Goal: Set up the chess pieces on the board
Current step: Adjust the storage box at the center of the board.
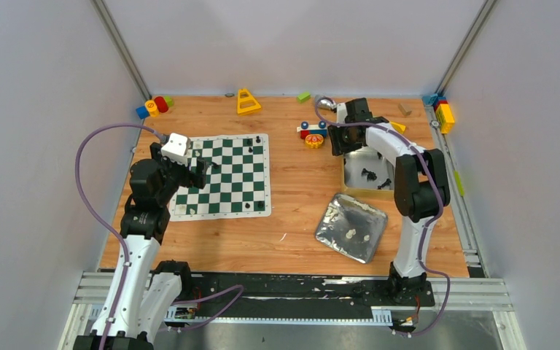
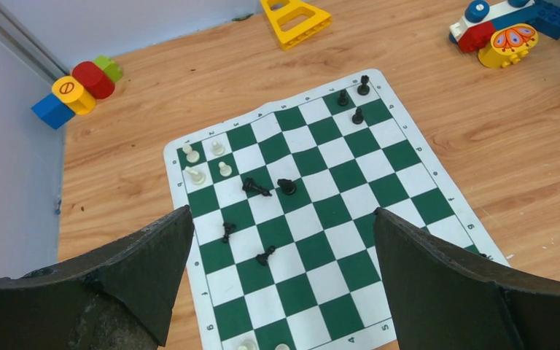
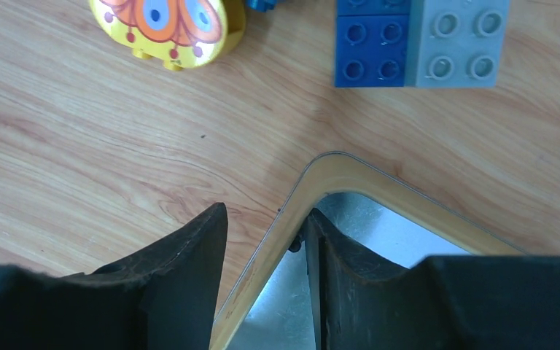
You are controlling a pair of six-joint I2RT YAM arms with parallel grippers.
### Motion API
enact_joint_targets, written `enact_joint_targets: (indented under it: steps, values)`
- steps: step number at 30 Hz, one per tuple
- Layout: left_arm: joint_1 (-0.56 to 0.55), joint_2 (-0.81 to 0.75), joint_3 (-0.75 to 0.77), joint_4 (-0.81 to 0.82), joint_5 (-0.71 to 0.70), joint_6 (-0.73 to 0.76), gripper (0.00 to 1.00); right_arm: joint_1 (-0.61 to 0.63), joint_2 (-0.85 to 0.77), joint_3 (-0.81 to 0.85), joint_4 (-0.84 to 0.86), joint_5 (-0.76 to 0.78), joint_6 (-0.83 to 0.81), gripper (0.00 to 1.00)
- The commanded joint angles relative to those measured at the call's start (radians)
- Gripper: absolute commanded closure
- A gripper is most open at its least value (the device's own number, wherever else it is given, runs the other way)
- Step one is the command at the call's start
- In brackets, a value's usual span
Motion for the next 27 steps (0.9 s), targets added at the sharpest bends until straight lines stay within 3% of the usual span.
enact_joint_targets:
  steps: [1, 5, 9, 17, 27]
  values:
    - [0.007, -0.001, -0.002, 0.030, -0.007, 0.017, 0.00, 0.038, 0.018, 0.055, -0.005, -0.033, 0.029, 0.56]
    - [0.007, 0.001, -0.001, 0.029, -0.006, 0.017, 0.00, 0.052, 0.015, 0.065, -0.010, -0.067, 0.041, 0.54]
    - [0.007, 0.005, 0.001, 0.026, -0.005, 0.015, 0.00, 0.053, -0.019, 0.050, -0.019, -0.047, 0.031, 0.46]
    - [0.007, 0.007, -0.002, 0.027, 0.000, 0.016, 0.00, 0.033, -0.206, -0.151, -0.021, 0.020, -0.025, 0.37]
    - [0.007, 0.020, 0.003, 0.021, 0.013, 0.015, 0.00, 0.039, -0.292, -0.361, -0.028, -0.078, -0.018, 0.40]
